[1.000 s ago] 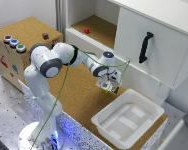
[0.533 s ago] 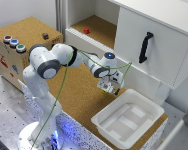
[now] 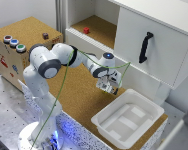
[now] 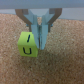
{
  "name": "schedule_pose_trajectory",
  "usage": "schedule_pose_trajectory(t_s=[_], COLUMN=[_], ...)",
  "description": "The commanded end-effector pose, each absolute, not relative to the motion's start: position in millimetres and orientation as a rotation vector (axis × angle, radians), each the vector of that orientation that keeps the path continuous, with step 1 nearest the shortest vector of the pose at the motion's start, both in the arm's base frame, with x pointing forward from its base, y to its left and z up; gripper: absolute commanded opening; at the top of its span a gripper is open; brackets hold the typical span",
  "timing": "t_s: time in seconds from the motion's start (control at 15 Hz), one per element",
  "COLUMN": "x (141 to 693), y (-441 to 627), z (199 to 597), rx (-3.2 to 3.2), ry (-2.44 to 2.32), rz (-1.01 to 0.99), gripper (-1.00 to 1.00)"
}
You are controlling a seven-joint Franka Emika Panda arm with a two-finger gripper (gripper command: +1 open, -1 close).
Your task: Push the yellow block to the left
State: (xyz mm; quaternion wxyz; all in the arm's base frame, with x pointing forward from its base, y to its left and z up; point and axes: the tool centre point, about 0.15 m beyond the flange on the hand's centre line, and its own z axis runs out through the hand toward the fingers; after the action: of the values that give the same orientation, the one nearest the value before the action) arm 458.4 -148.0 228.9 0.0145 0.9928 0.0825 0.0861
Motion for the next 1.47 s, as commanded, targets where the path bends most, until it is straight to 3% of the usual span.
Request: schedule_pose_trajectory(t_s=[0.0,1.4], x=[462.5,461.8], y=[-135.3,-1.1], z=[205.8,223.4], rx=[3.073,3.11], ry=[0.242,0.243], rz=[0.319,0.317], gripper=[-1.0,-1.0])
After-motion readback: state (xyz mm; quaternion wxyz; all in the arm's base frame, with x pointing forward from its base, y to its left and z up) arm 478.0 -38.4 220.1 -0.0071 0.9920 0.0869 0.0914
